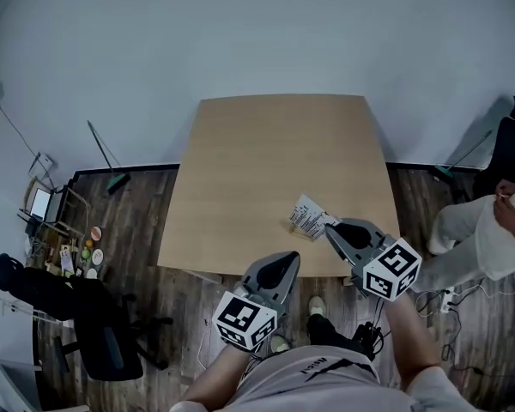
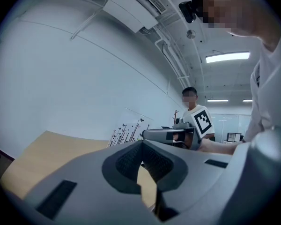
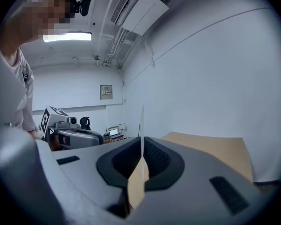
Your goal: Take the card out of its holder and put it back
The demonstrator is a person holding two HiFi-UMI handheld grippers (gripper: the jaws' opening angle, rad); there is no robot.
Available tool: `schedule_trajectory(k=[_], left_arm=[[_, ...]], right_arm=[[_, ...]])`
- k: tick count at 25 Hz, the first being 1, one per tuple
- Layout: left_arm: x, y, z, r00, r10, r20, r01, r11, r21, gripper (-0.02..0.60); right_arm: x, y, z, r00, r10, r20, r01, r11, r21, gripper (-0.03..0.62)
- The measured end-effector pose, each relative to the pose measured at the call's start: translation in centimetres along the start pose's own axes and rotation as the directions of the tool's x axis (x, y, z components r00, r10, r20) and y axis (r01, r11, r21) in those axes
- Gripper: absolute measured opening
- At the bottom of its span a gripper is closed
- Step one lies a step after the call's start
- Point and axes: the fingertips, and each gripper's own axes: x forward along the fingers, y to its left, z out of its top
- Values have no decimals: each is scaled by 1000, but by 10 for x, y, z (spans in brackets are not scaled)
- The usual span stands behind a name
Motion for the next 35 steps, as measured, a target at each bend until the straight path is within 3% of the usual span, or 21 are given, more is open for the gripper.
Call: schedule_trajectory(k=[5, 20, 35], left_arm=[[-9, -9, 4, 999, -33, 18, 33, 999, -32, 12], [-11, -13, 1, 1000, 1, 21, 0, 1000, -31, 12], [25, 22, -33, 996, 84, -22, -85, 994, -62, 12]], right_arm=[[-7, 10, 1, 1000, -5, 11, 5, 1000, 6, 26], [-17, 10, -2, 1000, -8, 23, 7, 1000, 18, 26], [19, -51, -61, 996, 66, -59, -65, 998, 23, 26]])
